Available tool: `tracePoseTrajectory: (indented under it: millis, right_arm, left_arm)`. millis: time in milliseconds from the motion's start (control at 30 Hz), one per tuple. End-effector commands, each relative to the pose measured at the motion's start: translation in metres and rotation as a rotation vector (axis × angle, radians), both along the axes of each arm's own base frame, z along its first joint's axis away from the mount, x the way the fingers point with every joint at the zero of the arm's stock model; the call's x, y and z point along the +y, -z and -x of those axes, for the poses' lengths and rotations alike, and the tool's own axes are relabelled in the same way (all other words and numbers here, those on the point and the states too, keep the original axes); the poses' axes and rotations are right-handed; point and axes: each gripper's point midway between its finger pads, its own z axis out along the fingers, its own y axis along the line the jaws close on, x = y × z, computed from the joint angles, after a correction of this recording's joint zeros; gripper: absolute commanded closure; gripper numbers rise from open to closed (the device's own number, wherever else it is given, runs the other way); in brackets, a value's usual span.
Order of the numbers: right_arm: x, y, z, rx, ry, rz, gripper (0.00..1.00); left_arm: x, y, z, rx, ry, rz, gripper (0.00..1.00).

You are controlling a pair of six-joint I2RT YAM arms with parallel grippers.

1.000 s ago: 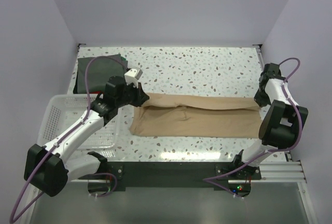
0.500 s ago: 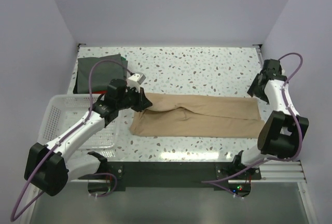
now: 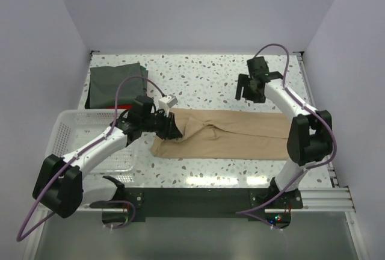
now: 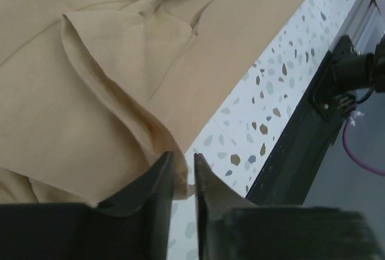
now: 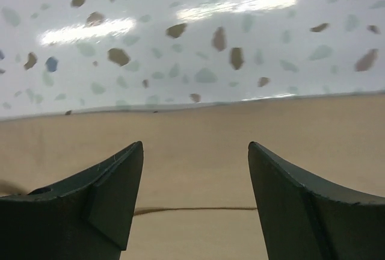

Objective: Fold and stack the t-shirts
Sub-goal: Fold the tshirt

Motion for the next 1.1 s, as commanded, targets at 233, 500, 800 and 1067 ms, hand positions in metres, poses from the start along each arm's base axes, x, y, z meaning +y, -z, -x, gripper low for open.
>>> tracePoseTrajectory:
  millis: [233,500,800,1067]
  right_arm:
    - [0.187,-0.004,-0.006,-0.017,-0.426,-0.373,0.27]
    - [0.267,-0.002,-0.002,0.0,-0.657,-0.533,0.31]
    - [0.285,0.027,0.026,0.12,-0.749,-0.564,0.35]
    - [0.278,0.035,0.048,0.17,-0.769,-0.584,0.36]
  left_arm:
    - [0.0,0.0,0.029,0.082,0.072,0.031,0.52]
    - [0.042,0.011,-0.07,0.064,-0.292,-0.086,0.48]
    - [0.031,0.019,-0.138,0.134,-0.416,-0.022,0.48]
    - [0.024,0.054,-0.146,0.243,-0.456,-0.014,0.48]
